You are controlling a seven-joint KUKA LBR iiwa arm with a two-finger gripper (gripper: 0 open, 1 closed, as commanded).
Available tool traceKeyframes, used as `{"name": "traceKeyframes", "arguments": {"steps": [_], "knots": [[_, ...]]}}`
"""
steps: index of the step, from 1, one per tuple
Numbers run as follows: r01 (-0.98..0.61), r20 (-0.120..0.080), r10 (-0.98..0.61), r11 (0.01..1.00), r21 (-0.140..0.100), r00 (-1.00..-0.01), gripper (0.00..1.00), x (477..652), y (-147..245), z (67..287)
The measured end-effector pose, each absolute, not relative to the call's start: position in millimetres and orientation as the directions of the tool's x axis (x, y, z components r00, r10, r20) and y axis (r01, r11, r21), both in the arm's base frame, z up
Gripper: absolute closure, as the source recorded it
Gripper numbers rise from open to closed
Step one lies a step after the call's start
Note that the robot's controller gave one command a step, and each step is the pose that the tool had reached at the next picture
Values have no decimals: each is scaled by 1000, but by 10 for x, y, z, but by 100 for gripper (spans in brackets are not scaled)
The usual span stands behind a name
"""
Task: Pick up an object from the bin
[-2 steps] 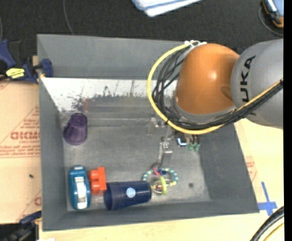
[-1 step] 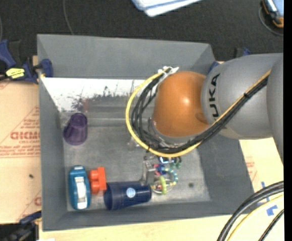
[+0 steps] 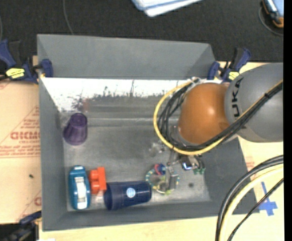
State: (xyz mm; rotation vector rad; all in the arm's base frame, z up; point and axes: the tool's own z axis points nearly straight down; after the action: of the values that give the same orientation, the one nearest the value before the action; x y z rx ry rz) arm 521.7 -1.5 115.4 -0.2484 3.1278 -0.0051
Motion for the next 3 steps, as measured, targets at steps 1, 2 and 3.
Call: {"name": "traceKeyframes", "arguments": {"steps": [1, 2, 3], "knots": [[141, -7, 141, 990, 2, -990, 100, 5080, 150, 927], [142, -7, 142, 990, 3, -990, 0, 5080, 150, 928], [142, -7, 142, 990, 3, -990, 0, 5080, 150, 928]]}}
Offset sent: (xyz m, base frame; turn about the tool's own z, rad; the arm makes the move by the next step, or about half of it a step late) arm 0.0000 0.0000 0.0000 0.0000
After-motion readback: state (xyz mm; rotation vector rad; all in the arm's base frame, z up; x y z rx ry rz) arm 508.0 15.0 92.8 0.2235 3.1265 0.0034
